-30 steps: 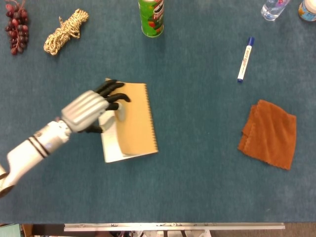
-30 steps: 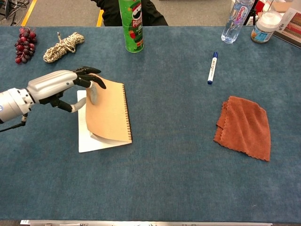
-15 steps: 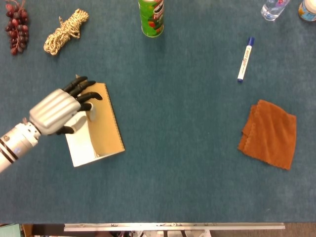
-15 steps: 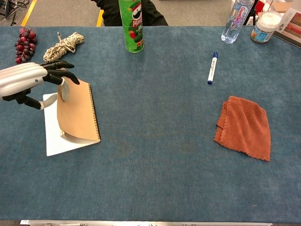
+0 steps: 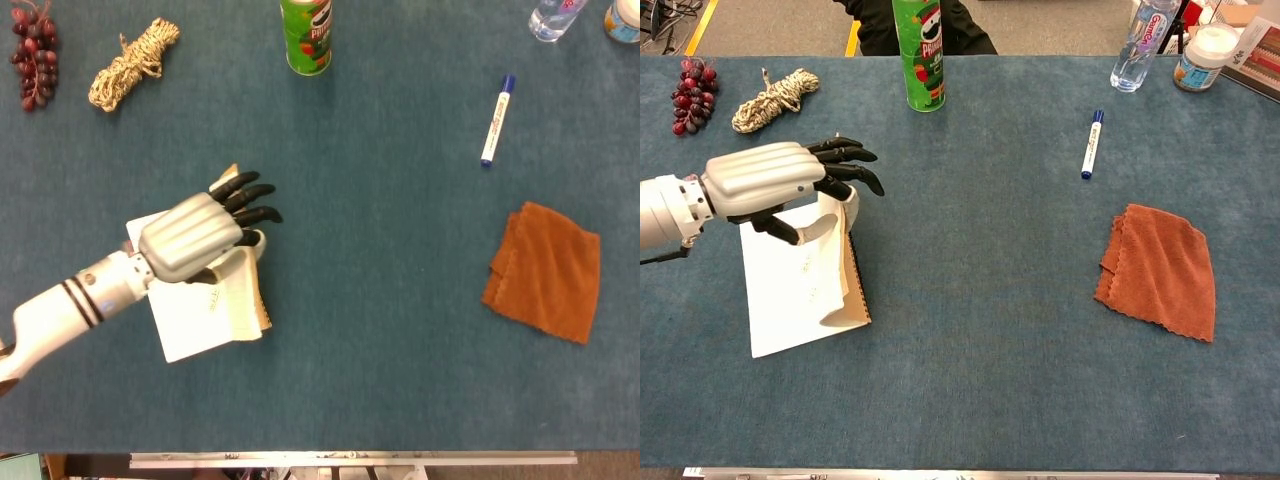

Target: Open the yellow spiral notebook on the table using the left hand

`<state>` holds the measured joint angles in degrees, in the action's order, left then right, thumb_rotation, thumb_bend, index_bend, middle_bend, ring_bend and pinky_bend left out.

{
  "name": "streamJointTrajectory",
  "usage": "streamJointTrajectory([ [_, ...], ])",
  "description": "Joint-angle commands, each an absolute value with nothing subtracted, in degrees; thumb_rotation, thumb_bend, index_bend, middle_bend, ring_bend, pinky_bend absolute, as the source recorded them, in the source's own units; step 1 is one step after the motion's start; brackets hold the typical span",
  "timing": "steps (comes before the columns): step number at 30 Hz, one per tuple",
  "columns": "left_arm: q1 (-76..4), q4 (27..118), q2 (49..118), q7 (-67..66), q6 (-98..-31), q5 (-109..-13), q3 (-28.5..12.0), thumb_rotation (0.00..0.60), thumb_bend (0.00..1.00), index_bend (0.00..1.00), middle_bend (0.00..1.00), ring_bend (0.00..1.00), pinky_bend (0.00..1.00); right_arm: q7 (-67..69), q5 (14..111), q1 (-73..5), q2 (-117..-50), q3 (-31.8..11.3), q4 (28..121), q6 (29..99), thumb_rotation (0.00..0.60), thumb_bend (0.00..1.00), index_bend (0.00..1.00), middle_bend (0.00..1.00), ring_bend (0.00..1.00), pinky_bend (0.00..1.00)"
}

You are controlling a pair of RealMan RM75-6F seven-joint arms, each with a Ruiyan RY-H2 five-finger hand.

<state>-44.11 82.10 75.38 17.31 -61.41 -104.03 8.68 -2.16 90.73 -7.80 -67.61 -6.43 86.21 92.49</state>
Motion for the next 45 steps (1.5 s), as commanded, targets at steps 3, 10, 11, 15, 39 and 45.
streamJointTrajectory([
  [3, -46.4, 82.7, 78.5, 14.3, -56.3, -101.0, 6.3, 0.6, 0.55, 0.58, 0.16, 0.0, 0.0, -1.7, 90.5, -7.3, -67.6, -6.2, 85.7, 92.6, 0.6, 0.14, 0.14, 0.17, 0.02, 0.06],
  [10, -47.5, 82.6, 81.9, 14.3, -52.7, -96.1, 3.7, 0.6, 0.55, 0.41, 0.12, 0.0, 0.0, -1.1, 90.3, -7.0, -67.8, -6.3, 85.3, 92.7, 0.6, 0.14, 0.14, 0.17, 0.02, 0.06],
  [11, -47.6, 82.3, 82.4, 14.2, -52.5, -95.7, 3.4, 0.6, 0.55, 0.39, 0.11, 0.0, 0.0, -1.0, 90.4, -7.0, -67.8, -6.3, 85.2, 92.8, 0.6, 0.14, 0.14, 0.17, 0.02, 0.06],
  [15, -48.1, 81.7, 84.1, 15.2, -51.7, -93.8, 2.0, 0.6, 0.55, 0.34, 0.08, 0.0, 0.0, -1.0, 90.4, -6.8, -67.9, -6.2, 85.1, 92.8, 0.6, 0.14, 0.14, 0.17, 0.02, 0.06],
  [39, -40.1, 84.4, 79.3, 12.0, -63.4, -91.2, 1.9, 0.6, 0.53, 0.22, 0.03, 0.0, 0.0, -1.8, 88.1, -5.5, -64.0, -5.7, 88.0, 90.4, 0.6, 0.14, 0.14, 0.17, 0.02, 0.06],
  [45, -31.5, 86.8, 75.7, 5.0, -72.6, -87.5, 2.7, 0.6, 0.52, 0.22, 0.03, 0.0, 0.0, -4.1, 84.9, -5.3, -60.7, -4.6, 92.0, 85.8, 0.6, 0.14, 0.14, 0.17, 0.02, 0.06],
])
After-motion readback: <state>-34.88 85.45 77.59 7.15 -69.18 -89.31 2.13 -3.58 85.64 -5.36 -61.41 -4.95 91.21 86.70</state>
